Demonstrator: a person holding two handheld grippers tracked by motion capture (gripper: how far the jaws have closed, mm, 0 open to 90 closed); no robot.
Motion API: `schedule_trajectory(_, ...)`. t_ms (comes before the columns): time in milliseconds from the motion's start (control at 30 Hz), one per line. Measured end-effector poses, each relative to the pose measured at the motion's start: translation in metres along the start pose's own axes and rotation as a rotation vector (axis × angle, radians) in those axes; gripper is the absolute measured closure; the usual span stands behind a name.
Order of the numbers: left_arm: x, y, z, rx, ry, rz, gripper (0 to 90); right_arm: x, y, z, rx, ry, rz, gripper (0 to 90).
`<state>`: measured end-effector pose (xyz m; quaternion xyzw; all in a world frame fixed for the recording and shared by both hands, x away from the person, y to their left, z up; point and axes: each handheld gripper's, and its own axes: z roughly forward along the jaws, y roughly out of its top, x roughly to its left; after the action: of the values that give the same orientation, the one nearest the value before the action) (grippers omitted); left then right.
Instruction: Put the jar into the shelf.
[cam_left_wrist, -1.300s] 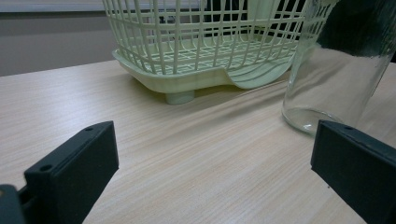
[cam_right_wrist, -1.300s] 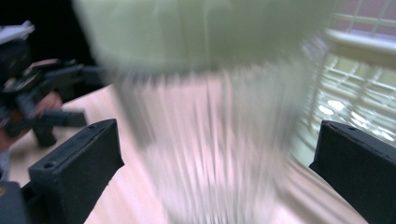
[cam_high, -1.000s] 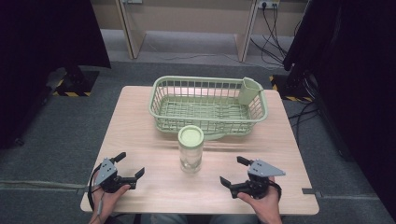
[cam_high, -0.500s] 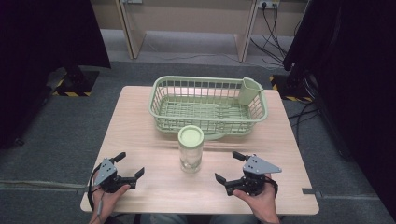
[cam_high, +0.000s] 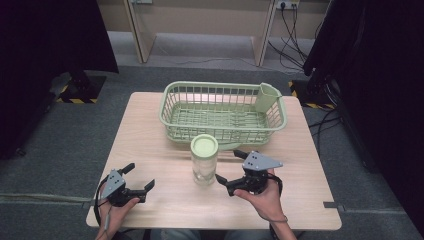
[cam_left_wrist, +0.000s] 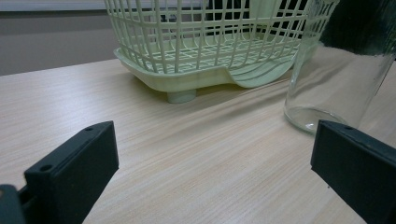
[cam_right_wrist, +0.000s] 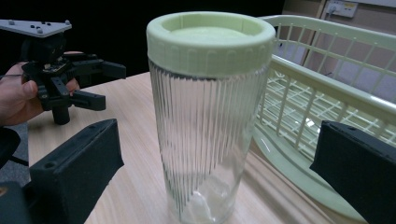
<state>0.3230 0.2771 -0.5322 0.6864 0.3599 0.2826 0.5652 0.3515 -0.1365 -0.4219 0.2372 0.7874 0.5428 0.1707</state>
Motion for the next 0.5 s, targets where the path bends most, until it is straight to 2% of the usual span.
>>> schedule_trajectory(267,0.0,0.0,0.0,0.0,0.0,0.0,0.4,-0.005,0.019,0.025,-0.011,0.035,-0.009,1.7)
schedule_trajectory(300,0.0,0.0,0.0,0.0,-0.001,0.0,0.4,-0.004,0.024,0.032,-0.01,0.046,-0.016,1.9)
schedule_trajectory(500,0.0,0.0,0.0,-0.001,-0.003,0.001,0.4,-0.004,0.031,0.049,-0.031,0.067,-0.024,5.7)
